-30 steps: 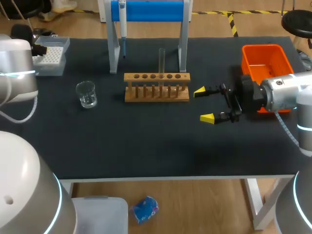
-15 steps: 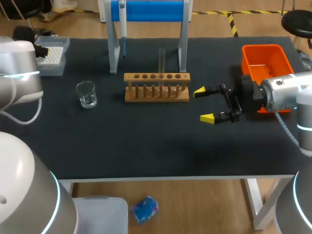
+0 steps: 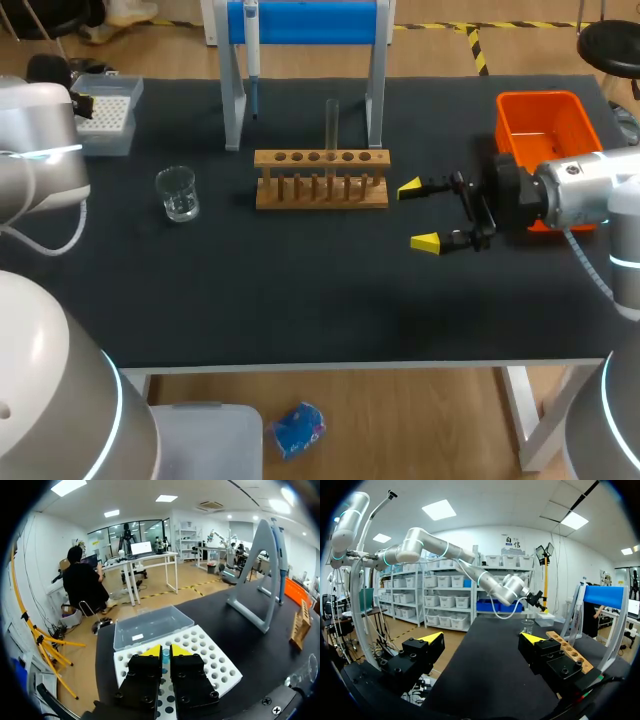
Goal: Invert the test tube, pick up the pipette, mount the tip to pipette, aspirate from beaker and dispense into the tube, eject the tip, return the pipette, and cap with the stopper.
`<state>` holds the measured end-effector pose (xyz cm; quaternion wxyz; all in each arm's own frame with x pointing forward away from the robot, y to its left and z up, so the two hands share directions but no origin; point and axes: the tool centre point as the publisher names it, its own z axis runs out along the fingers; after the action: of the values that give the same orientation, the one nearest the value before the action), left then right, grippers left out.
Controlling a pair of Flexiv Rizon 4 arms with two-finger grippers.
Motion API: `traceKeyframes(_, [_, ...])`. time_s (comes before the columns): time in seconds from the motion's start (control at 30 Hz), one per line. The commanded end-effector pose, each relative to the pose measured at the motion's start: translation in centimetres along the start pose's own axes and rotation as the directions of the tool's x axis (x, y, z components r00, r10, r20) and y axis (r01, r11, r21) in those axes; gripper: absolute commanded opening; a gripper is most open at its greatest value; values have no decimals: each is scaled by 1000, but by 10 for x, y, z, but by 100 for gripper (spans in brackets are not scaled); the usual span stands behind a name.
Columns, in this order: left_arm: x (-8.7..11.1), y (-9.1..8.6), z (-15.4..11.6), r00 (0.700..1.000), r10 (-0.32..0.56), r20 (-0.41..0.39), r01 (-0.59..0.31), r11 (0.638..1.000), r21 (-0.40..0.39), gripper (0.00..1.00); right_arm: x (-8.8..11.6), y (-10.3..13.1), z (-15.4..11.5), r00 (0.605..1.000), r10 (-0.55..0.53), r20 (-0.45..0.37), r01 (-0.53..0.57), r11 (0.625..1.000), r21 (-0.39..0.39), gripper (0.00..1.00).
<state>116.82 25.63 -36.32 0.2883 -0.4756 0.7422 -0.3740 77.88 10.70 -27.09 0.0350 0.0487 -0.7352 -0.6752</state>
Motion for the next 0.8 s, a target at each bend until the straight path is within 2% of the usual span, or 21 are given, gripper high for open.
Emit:
traceKeyframes(0.03, [0, 1, 4, 1000, 4, 6, -4, 1000, 0, 0, 1, 0, 0, 1000, 0, 1, 0, 1000, 0, 100])
traceKeyframes(0.27, [-3, 0, 0, 1000, 6, 17, -6, 1000, 1, 0, 1, 0, 0, 1000, 0, 1, 0, 1000, 0, 100])
traceKeyframes(0.8, [-1, -19, -20, 999, 19, 28, -20, 1000, 20, 0, 1, 0, 0, 1000, 0, 1, 0, 1000, 0, 100])
